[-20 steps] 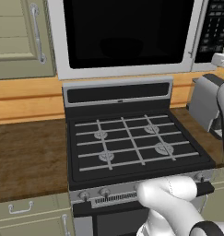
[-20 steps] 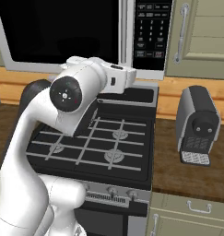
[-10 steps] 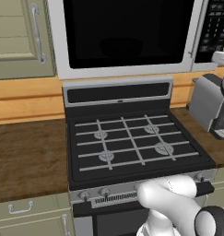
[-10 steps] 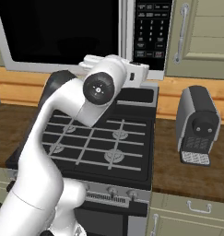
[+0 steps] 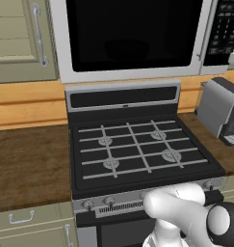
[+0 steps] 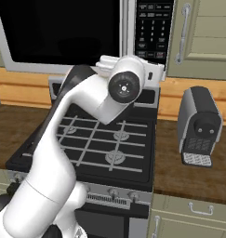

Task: Open the microwave, place the bowl with waffle inside the microwave, then close the microwave door and turn it on.

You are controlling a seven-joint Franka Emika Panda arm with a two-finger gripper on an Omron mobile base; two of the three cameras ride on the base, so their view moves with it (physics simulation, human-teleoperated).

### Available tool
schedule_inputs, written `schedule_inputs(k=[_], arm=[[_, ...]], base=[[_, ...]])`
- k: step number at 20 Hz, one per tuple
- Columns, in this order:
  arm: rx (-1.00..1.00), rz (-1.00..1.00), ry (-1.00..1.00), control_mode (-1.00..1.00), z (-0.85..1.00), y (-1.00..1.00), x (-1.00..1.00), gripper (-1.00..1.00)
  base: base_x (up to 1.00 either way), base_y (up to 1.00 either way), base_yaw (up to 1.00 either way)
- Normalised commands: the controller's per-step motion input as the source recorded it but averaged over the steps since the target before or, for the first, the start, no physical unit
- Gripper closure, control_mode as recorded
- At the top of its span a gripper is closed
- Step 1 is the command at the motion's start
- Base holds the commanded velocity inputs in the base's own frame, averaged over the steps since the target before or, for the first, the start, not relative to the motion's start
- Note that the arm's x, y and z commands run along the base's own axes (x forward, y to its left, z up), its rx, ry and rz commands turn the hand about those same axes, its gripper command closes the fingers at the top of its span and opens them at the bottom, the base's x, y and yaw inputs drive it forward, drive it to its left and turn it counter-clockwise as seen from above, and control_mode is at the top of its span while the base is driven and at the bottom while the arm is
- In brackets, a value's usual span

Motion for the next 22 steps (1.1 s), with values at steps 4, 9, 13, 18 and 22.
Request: schedule_inputs(k=[4, 9, 13, 18, 22], arm=[[0.0, 0.0, 0.07, -1.0, 0.0, -0.04, 0.42, 1.0], [0.0, 0.0, 0.03, -1.0, 0.0, -0.12, 0.35, 1.0], [0.0, 0.01, 0.0, -1.0, 0.0, -0.09, 0.35, 1.0], [0.0, 0.01, 0.0, -1.0, 0.0, -0.03, 0.38, 1.0], [0.0, 0.06, -0.08, -1.0, -0.04, -0.05, 0.03, 1.0]], base=[[0.0, 0.0, 0.0], [0.0, 0.0, 0.0], [0.0, 0.0, 0.0], [0.0, 0.0, 0.0], [0.0, 0.0, 0.0]])
